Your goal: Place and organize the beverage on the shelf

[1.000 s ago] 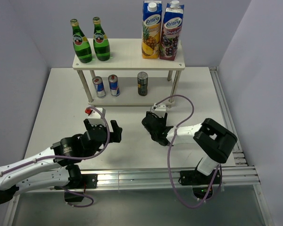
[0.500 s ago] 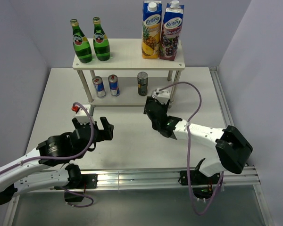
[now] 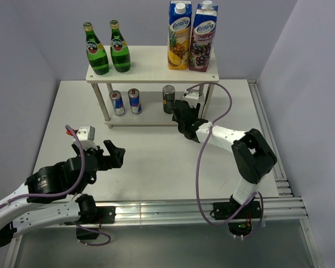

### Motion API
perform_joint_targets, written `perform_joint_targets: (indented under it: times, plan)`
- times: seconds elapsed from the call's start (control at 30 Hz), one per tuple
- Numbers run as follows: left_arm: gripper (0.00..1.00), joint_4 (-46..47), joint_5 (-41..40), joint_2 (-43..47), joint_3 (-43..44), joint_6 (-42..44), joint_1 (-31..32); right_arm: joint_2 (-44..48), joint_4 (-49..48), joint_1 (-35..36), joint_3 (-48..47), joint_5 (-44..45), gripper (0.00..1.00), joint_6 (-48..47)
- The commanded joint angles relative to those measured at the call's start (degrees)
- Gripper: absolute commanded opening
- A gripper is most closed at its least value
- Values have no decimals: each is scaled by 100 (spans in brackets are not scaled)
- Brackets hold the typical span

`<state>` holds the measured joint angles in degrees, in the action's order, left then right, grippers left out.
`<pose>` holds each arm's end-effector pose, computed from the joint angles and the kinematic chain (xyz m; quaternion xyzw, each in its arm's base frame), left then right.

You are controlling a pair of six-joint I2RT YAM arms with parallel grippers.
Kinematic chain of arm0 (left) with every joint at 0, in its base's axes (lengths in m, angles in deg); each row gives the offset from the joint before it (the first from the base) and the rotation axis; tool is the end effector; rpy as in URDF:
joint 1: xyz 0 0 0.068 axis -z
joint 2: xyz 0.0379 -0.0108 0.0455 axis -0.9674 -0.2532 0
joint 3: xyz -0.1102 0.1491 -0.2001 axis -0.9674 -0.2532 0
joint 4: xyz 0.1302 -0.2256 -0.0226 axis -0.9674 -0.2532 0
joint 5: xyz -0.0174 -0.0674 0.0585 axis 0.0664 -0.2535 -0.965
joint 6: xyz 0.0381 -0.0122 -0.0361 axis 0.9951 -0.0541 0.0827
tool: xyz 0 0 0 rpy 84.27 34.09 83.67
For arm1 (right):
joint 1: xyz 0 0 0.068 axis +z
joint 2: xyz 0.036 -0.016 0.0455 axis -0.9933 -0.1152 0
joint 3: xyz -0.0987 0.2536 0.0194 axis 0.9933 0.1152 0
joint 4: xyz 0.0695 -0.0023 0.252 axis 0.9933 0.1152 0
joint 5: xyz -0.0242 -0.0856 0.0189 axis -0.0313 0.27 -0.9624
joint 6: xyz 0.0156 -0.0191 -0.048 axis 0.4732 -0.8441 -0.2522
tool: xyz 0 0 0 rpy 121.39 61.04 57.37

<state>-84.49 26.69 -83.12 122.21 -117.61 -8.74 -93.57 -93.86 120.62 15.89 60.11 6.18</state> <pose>0.0611 -0.0779 0.3514 -0.0541 0.8217 -0.2058 0.5287 0.3135 0.2106 0.2283 0.0749 0.8360 -0.0032 0.5436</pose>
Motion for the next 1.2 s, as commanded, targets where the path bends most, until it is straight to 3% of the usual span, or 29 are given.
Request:
perform_joint_targets:
  times: [0.0,0.33,0.97,1.03,1.07,1.13,1.17]
  plan:
    - [99,196,-34,60,41,141,39,-91,-399,-128,-546,28,0,-111]
    - [99,232,37,-54,23,176,65,-760,-311,-322,-1301,160,0,-234]
    - [99,232,10,-28,14,158,100,-1252,-531,-471,-1522,713,1,-199]
    - [99,223,1,-28,14,158,100,-1235,-636,-489,-1469,722,19,-190]
    - [99,223,-16,-19,14,158,100,-1235,-636,-498,-1469,740,51,-172]
    - [99,223,-16,-28,14,158,109,-1235,-645,-506,-1434,757,84,-128]
    - [99,205,-25,-28,23,150,109,-1235,-636,-498,-1442,757,90,-111]
